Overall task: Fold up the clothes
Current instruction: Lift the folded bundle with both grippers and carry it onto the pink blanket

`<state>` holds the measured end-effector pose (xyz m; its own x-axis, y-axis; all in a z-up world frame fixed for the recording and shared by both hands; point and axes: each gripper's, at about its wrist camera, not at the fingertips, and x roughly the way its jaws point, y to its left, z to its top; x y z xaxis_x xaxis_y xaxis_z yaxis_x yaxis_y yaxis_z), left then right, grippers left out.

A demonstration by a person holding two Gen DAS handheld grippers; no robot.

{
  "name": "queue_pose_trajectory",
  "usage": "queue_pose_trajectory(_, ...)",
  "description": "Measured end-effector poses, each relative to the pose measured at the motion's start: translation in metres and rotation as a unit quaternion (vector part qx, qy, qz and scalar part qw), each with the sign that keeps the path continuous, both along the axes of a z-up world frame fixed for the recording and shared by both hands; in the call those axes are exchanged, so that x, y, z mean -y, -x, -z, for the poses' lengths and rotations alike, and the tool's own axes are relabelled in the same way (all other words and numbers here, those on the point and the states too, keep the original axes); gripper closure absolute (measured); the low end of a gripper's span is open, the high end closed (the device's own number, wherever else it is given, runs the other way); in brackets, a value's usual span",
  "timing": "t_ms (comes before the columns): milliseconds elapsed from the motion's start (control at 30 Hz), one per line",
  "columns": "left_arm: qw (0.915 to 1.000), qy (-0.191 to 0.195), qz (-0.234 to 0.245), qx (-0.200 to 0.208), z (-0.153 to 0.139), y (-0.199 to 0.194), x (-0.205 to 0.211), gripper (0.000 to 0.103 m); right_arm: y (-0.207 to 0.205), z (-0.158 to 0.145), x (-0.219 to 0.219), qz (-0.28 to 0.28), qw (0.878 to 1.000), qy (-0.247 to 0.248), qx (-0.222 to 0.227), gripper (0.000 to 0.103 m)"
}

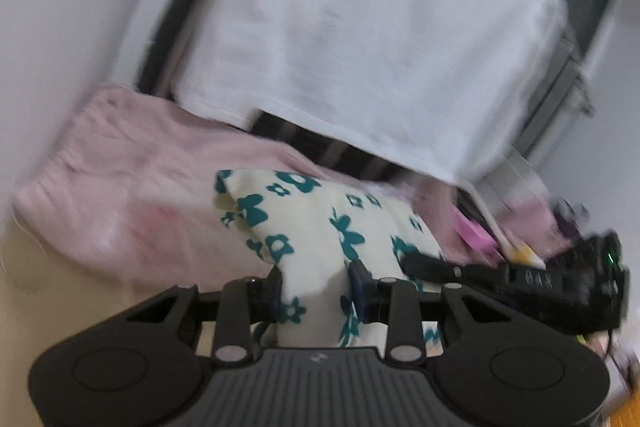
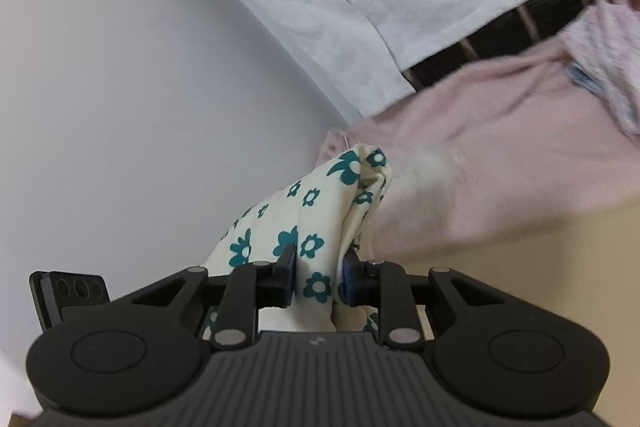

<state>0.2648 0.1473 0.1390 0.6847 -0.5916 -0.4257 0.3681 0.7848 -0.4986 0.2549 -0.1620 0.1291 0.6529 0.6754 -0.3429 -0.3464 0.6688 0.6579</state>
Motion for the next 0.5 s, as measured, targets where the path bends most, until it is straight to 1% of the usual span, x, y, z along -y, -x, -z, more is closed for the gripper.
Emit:
queue_pose_trajectory(33, 0.9998, -0.01, -0.014, 0.005, -0.001, -0.018, -0.002, 0.072, -0.021, 0.0, -0.01, 0.001, 1.0, 0.001, -0.002, 0.082)
queue_pose_trajectory(100, 0.999, -0.032, -0.032, 0.003, 0.002, -0.048, -0.008, 0.072, -0.056, 0.006, -0.025, 0.002, 1.0, 0.0, -0.013, 0.082)
queue_pose_trajectory(200, 0.9967, -0.057, -0.057, -0.014, 0.018, -0.09, -0.016, 0.073, -0.107, 0.017, -0.047, 0.005, 1.0, -0.001, -0.031, 0.082)
queue_pose_trajectory(233, 0.9958, -0.06, -0.066, -0.019, 0.025, -0.1, -0.022, 0.073, -0.122, 0.025, -0.053, 0.003, 0.999, -0.002, -0.044, 0.082)
queue_pose_trajectory(300, 0.9934, -0.069, -0.083, -0.037, 0.05, -0.119, -0.031, 0.072, -0.147, 0.046, -0.065, 0.001, 0.998, 0.002, -0.07, 0.082)
queue_pose_trajectory(367, 0.9894, -0.079, -0.098, -0.073, 0.083, -0.136, -0.034, 0.07, -0.167, 0.07, -0.078, 0.001, 0.995, 0.017, -0.095, 0.082)
queue_pose_trajectory(400, 0.9877, -0.078, -0.109, -0.08, 0.095, -0.14, -0.037, 0.06, -0.174, 0.086, -0.086, 0.002, 0.993, 0.036, -0.109, 0.081)
queue_pose_trajectory(433, 0.9867, -0.071, -0.126, -0.075, 0.103, -0.14, -0.041, 0.048, -0.175, 0.097, -0.09, 0.004, 0.993, 0.044, -0.111, 0.07)
queue_pose_trajectory(467, 0.9865, -0.068, -0.137, -0.06, 0.103, -0.135, -0.043, 0.046, -0.175, 0.108, -0.093, 0.007, 0.993, 0.05, -0.109, 0.062)
queue_pose_trajectory(500, 0.9866, -0.068, -0.143, -0.036, 0.095, -0.127, -0.044, 0.049, -0.172, 0.111, -0.091, 0.008, 0.994, 0.047, -0.101, 0.059)
